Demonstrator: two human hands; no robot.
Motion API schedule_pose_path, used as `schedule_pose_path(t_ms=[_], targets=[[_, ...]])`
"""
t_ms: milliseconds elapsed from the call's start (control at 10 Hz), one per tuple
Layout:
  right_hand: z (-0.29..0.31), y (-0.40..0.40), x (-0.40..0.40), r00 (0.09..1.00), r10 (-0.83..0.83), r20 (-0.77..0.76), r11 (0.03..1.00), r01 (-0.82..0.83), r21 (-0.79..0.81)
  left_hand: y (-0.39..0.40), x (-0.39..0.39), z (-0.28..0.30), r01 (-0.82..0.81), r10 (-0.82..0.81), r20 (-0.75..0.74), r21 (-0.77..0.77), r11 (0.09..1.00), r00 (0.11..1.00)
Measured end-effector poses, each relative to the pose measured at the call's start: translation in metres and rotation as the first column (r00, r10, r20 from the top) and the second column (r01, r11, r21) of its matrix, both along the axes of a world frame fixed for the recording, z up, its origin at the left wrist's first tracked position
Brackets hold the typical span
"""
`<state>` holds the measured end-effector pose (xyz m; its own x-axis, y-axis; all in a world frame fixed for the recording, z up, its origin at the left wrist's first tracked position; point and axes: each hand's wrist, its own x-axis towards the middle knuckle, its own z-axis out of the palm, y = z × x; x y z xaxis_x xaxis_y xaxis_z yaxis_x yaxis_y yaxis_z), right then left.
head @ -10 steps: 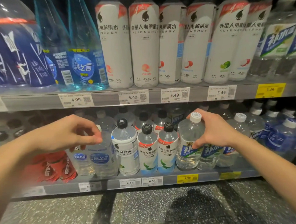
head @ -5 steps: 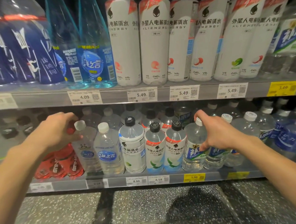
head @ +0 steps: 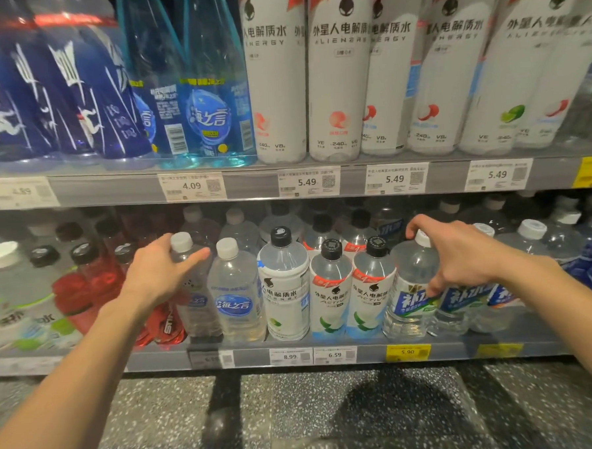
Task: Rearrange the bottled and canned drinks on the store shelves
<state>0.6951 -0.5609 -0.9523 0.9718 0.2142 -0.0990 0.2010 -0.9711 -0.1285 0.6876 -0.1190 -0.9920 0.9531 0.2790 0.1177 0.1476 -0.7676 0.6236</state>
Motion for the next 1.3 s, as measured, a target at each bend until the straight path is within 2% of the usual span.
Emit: schedule_pose_path(t_ms=[200, 500, 700, 800, 900, 1000, 1100, 1300], targets=[[0.0, 0.003, 0.002, 1.0, -0.007, 0.015, 1.0, 0.007, -0.028, 0.008, -0.001, 0.004, 0.048, -0.046, -0.011, 0.269, 0.962, 0.999], [0.006, 0.003, 0.001, 1.0, 0.01, -0.028, 1.0, -0.011, -0.026, 0.006, -0.009, 0.018, 0.162, -0.135, -0.108, 0.3, 0.94, 0.985], [0.007, 0.006, 0.006, 0.999, 0.0, -0.04, 0.998, -0.003, -0.063, 0.007, -0.002, 0.018, 0.137, -0.102, -0.155, 0.233, 0.963, 0.983], [0.004, 0.001, 0.01, 0.999, 0.014, -0.051, 0.999, -0.016, -0.044, 0.01, -0.002, 0.015, 0.113, -0.084, -0.108, 0.297, 0.948, 0.991], [0.004, -0.001, 0.007, 0.998, 0.044, -0.043, 0.998, -0.042, 0.045, 0.011, -0.007, 0.019, 0.098, -0.105, 0.004, 0.334, 0.937, 0.994], [0.004, 0.003, 0.004, 0.995, 0.089, 0.038, 0.99, -0.093, 0.106, 0.006, -0.014, 0.031, 0.095, -0.162, 0.139, 0.396, 0.913, 0.977], [0.006, 0.009, 0.002, 0.972, 0.137, 0.192, 0.974, -0.168, 0.152, -0.007, -0.024, 0.044, 0.098, -0.235, 0.224, 0.491, 0.866, 0.946], [0.02, 0.02, -0.013, 0.884, 0.125, 0.45, 0.887, -0.303, 0.349, -0.028, -0.039, 0.067, 0.126, -0.35, 0.396, 0.491, 0.862, 0.849]])
